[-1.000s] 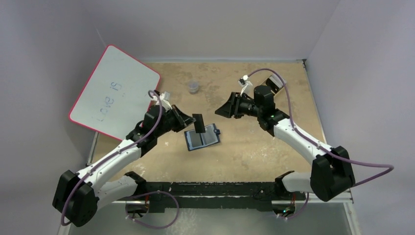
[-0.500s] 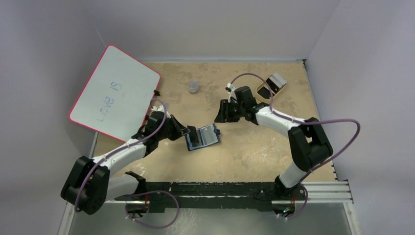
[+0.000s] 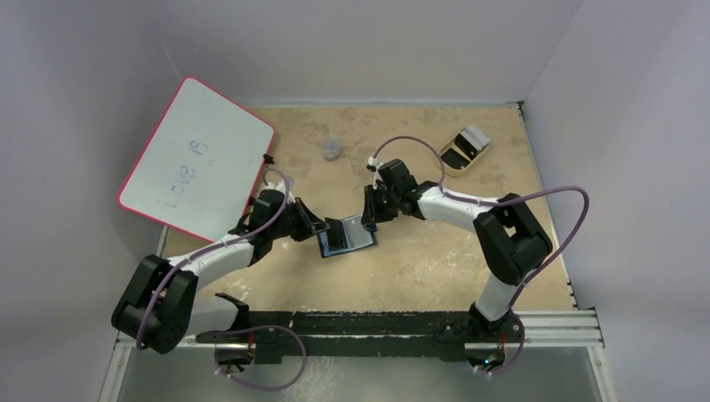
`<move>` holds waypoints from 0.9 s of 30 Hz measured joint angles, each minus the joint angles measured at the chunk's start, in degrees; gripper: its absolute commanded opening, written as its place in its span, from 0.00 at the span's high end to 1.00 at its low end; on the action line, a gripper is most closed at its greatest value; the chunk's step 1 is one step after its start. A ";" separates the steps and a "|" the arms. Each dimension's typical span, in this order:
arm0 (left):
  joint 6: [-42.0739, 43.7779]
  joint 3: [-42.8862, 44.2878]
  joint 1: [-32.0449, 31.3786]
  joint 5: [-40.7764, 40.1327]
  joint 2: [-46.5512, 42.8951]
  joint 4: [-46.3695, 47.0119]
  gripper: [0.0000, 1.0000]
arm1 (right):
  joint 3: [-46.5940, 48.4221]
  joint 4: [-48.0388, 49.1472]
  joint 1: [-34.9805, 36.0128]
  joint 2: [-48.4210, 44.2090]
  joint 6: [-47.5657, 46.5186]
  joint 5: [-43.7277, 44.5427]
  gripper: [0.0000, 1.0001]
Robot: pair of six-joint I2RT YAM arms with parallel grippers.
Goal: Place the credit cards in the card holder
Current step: Insert the credit card into the card holder.
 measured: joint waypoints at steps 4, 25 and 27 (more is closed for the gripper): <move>0.09 0.00 0.02 0.61 0.39 0.02 1.00 | -0.42 0.17 1.51 0.02 0.28 0.94 0.80; 4.11 -1.25 0.02 2.01 3.65 1.84 1.00 | -2.75 0.37 4.00 0.02 2.62 2.03 0.84; 4.83 -1.18 0.02 1.75 3.96 1.36 1.00 | -2.75 0.37 4.00 0.02 2.60 2.05 0.83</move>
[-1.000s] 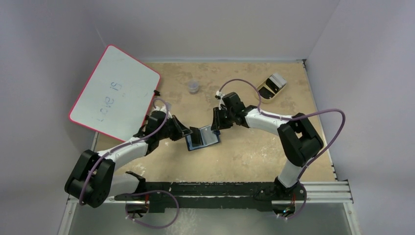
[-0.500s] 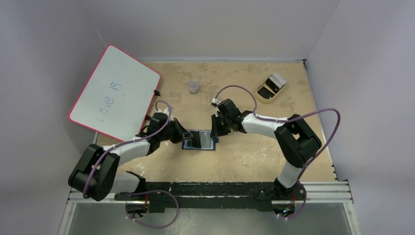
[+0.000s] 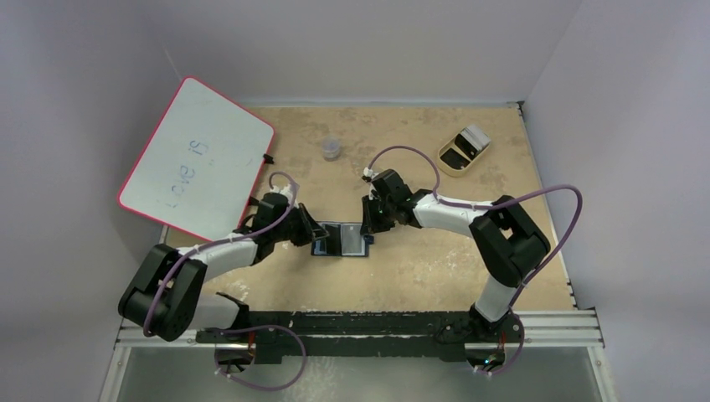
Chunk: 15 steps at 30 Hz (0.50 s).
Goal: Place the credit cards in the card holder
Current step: Insert the credit card into the card holder.
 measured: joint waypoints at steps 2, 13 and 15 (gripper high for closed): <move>0.81 0.04 0.00 -0.24 0.57 -0.17 1.00 | 0.00 0.00 0.00 0.00 -0.02 0.02 0.83; 0.79 0.02 0.00 0.68 2.40 4.90 1.00 | 0.00 0.00 0.00 0.02 -0.28 -0.09 0.83; 0.59 0.02 0.00 0.59 1.88 4.87 1.00 | 0.00 0.00 0.00 0.04 -0.33 -0.11 0.83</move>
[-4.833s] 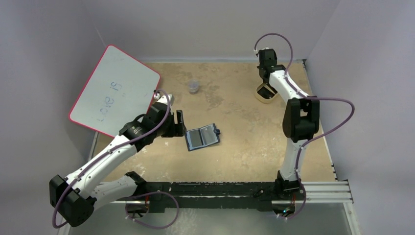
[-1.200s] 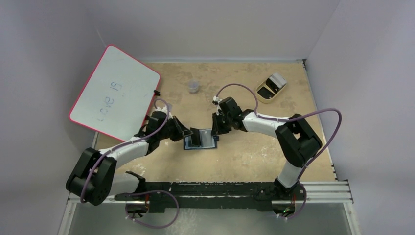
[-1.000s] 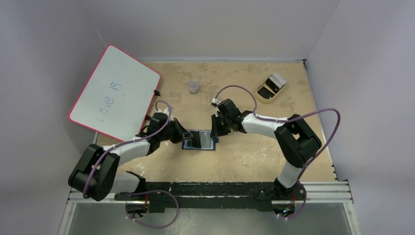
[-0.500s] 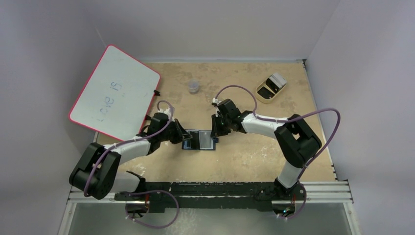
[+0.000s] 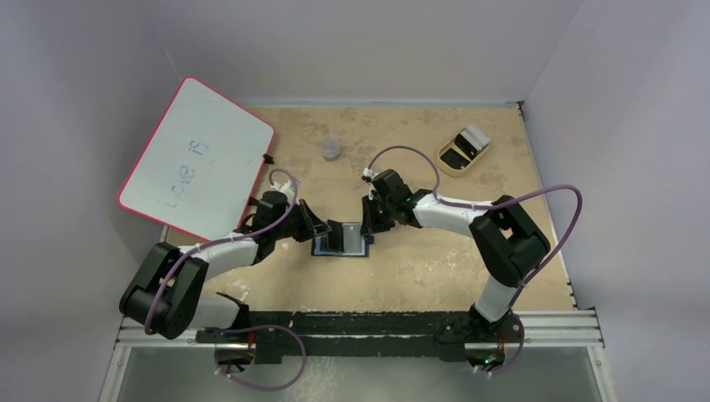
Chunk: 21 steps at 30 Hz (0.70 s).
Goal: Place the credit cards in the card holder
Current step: Insert the credit card into the card holder.
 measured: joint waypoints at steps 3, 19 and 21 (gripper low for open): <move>-0.46 0.00 0.00 -0.50 -1.60 -0.13 1.00 | 0.00 0.00 0.00 0.00 -0.15 -0.02 0.83; -0.90 0.00 0.00 0.44 4.28 2.54 1.00 | 0.00 -0.02 0.00 0.00 -0.33 -0.07 0.82; -0.92 0.00 0.00 1.09 5.44 3.45 1.00 | 0.00 -0.02 0.00 -0.02 -0.35 -0.07 0.82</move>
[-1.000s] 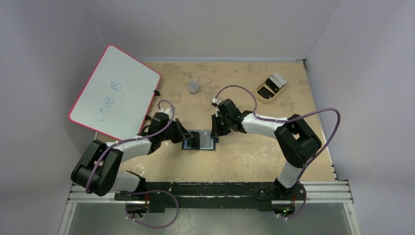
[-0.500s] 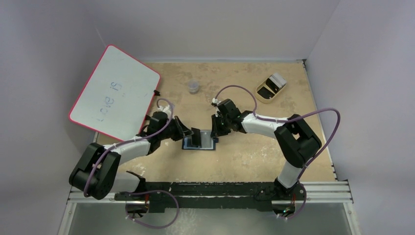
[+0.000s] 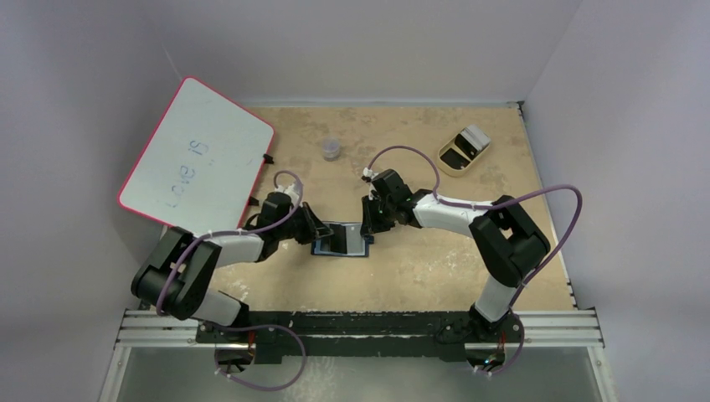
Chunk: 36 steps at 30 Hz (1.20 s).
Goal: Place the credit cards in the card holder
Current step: Insert the credit card into the card holder.
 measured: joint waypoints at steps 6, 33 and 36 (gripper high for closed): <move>0.07 0.00 -0.02 0.44 1.64 1.29 1.00 | 0.00 0.00 0.00 0.02 0.02 0.00 0.81; 0.31 3.43 -3.19 -1.70 7.91 4.59 1.00 | -0.02 0.35 0.00 -0.07 1.77 0.24 0.72; 0.39 3.43 -3.48 -2.78 7.58 4.28 1.00 | -0.31 -0.20 -0.09 -1.66 2.32 1.22 0.71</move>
